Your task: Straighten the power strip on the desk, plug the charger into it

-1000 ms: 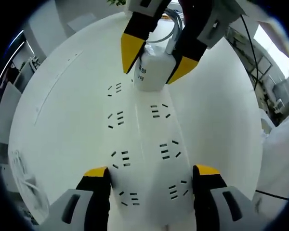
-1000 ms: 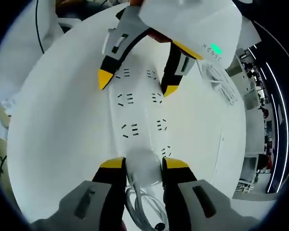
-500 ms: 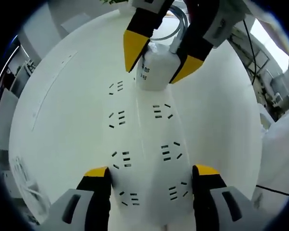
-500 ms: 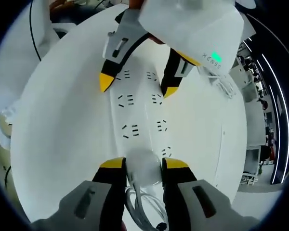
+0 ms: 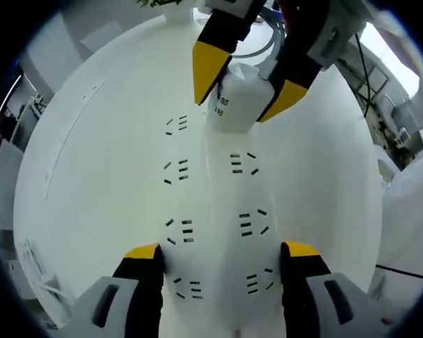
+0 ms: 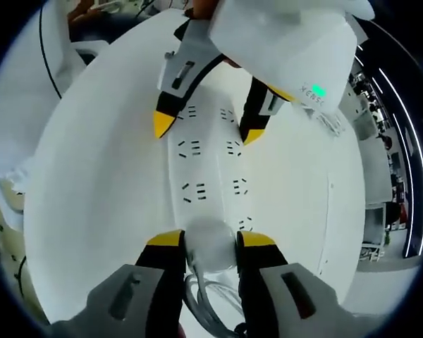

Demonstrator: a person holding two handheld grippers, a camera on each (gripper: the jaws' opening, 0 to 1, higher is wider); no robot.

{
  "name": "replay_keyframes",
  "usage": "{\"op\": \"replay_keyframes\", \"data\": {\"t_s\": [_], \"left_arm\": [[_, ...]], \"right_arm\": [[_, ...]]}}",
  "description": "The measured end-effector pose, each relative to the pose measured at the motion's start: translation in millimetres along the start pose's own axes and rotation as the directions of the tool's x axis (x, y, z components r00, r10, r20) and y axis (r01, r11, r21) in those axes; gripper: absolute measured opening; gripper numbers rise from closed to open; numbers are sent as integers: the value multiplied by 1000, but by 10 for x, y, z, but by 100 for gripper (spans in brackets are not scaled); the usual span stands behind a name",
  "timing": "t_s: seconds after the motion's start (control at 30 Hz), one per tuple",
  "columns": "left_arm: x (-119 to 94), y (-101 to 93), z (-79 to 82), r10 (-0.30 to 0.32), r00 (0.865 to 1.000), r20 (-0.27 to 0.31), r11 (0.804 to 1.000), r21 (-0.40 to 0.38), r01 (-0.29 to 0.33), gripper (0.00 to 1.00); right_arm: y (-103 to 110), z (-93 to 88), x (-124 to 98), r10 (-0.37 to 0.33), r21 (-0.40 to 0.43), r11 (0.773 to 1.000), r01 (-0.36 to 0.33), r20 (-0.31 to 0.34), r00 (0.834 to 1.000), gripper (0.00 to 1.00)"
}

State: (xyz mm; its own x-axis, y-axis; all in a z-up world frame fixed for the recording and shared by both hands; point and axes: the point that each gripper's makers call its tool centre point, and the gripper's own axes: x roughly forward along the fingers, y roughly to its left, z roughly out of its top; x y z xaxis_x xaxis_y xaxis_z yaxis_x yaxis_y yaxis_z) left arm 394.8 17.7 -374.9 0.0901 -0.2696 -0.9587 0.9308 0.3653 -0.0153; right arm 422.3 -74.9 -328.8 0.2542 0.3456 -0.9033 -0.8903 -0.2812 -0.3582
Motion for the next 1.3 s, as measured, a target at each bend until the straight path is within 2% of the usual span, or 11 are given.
{"op": "replay_keyframes", "data": {"t_s": [0.47,0.8,1.3], "left_arm": [[19,97,48,-15,1000,3,999,46,15,67],[2,-3,36,-28,1000,7,995,95,27,67],[32,62,81,-43,999,-6,988,148,43,67]], "right_arm": [[98,-15,-34,16,86,996,-13,-30,999,27],[184,-5,-82,13,161,987,-8,-30,999,27],[325,30,-160,-12,226,974,17,-26,1000,27]]}}
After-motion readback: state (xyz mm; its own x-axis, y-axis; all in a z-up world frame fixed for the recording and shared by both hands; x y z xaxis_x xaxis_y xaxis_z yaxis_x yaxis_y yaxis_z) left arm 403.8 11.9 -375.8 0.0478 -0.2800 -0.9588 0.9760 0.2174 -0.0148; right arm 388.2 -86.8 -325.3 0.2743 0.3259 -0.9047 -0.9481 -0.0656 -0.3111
